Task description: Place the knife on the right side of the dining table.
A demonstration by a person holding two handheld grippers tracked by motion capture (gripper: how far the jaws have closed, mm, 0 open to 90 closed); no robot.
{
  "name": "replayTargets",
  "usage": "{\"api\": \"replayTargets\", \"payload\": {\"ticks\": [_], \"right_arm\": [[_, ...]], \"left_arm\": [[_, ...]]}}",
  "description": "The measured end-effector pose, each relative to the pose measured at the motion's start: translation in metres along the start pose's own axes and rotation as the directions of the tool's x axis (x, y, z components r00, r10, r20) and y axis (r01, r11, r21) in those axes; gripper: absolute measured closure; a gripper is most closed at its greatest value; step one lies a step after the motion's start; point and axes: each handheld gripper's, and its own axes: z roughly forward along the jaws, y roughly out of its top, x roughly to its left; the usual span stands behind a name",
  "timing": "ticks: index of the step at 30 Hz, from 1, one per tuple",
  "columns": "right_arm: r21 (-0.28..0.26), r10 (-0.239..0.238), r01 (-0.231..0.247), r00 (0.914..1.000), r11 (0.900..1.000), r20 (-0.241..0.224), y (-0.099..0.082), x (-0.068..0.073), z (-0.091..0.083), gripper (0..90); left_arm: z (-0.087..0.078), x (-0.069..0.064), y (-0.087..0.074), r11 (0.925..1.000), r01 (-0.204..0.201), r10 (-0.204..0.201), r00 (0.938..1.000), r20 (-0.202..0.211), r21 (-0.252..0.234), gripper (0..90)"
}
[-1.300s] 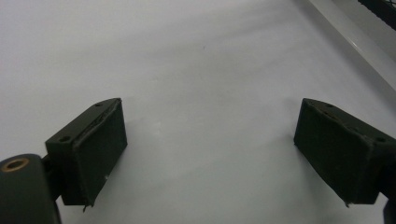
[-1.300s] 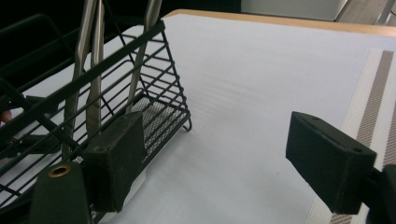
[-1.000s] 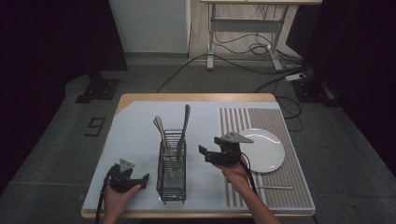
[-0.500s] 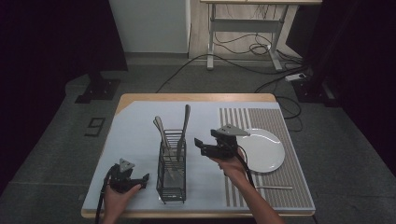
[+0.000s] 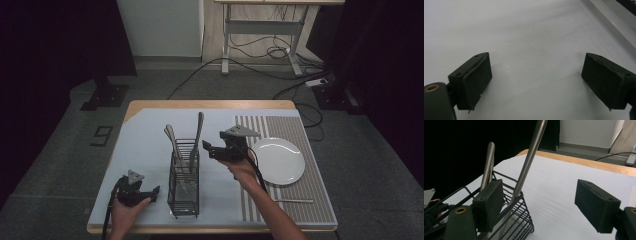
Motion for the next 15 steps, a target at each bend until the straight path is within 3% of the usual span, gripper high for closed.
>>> {"api": "replayTargets", "payload": {"ticks": [5, 15], "right_arm": [[-0.001, 0.029, -0.029, 0.9994, 0.9996, -0.016, 0.003, -0.002, 0.006, 24.5], [0.01, 0.007, -0.006, 0.999, 0.9999, -0.045, 0.007, 0.0, 0.019, 30.0]], "left_arm": [[0.0, 0.0, 0.0, 1.0, 0.0, 0.0, 1.0, 0.0, 0.0, 8.9], [0.0, 0.0, 0.0, 1.0, 0.0, 0.0, 1.0, 0.0, 0.0, 8.9]]}}
